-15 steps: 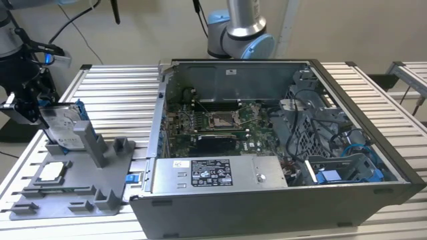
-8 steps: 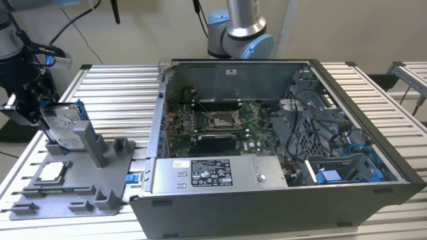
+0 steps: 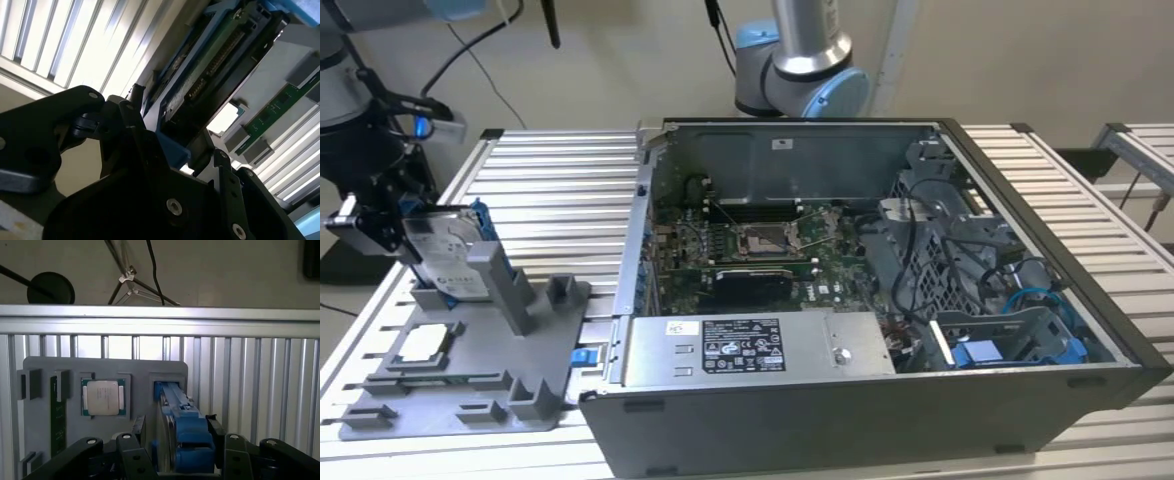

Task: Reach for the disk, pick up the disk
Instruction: 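Pick up the disk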

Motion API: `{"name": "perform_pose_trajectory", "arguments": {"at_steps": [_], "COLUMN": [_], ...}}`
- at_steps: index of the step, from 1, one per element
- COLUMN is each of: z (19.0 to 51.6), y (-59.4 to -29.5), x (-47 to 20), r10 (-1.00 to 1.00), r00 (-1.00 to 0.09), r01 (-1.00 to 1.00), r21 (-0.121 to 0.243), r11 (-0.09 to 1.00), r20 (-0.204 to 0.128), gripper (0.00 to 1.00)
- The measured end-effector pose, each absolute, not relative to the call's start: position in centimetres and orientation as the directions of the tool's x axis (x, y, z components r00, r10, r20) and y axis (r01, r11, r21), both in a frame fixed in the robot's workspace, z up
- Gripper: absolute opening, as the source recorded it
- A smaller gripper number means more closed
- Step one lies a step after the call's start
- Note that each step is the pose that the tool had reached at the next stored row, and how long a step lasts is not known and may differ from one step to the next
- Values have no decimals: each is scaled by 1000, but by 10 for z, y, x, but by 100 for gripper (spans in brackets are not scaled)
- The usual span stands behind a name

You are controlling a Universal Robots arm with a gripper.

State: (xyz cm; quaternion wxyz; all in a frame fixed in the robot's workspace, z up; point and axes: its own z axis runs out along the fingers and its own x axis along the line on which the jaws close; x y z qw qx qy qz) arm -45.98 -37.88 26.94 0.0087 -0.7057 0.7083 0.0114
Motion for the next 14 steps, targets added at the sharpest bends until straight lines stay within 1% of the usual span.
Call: {"name": "perform_pose_trajectory", "arguments": {"at_steps": [14], "z": [259], "y": [-379], "x": [-458], "r10": [-999], "r00": [11], "r01": [-1000], "r21": [5], "r11": [-11], "r20": [-38], "gripper": [100]}}
